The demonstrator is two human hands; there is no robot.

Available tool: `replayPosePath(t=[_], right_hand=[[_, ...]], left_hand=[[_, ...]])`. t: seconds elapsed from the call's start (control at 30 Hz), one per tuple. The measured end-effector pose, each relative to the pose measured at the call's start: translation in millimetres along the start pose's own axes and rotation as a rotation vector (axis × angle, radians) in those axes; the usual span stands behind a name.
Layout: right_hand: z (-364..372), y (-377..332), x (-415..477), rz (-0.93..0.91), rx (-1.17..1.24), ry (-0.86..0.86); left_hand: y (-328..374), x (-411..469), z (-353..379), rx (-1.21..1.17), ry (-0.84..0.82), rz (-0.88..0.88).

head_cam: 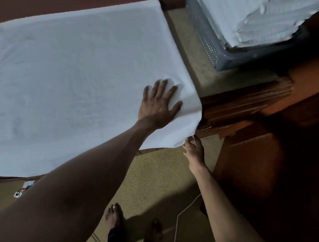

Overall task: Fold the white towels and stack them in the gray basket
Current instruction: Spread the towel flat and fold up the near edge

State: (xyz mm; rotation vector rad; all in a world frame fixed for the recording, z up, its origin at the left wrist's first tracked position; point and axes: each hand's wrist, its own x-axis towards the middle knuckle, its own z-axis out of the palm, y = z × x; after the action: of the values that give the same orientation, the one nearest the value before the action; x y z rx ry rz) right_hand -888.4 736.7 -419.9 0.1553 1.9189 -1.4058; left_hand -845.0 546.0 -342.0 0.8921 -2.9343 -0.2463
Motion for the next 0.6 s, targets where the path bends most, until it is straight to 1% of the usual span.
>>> replayPosePath(t=[0.07,0.2,0.37,0.43,0.5,0.6], right_hand=[[2.8,1.3,6.3,0.029,0.099,0.006],[0.4,7.0,5.0,0.084,0.242,0.105],[-25.9,12.9,-13.5,0.253,0.476,0.175],[-34.9,15.1,-17.7,0.317,0.619,0.182],[-38.5,15.6,-20.7,0.340,0.749,0.182],[-39.2,12.4,-25.6,0.342,0.763,0.207]], left_hand=[[1.6,-0.3,0.2,0.008,0.026,-0.008],[2.4,0.7,-1.1,0.014,0.030,-0.019],[4.3,0.3,-1.1,0.056,0.037,-0.018],[4.1,0.3,-1.2,0.064,0.041,-0.016],[3.2,0.9,-0.6,0.077,0.060,-0.001],[4.6,1.3,-0.5,0.083,0.066,0.005]])
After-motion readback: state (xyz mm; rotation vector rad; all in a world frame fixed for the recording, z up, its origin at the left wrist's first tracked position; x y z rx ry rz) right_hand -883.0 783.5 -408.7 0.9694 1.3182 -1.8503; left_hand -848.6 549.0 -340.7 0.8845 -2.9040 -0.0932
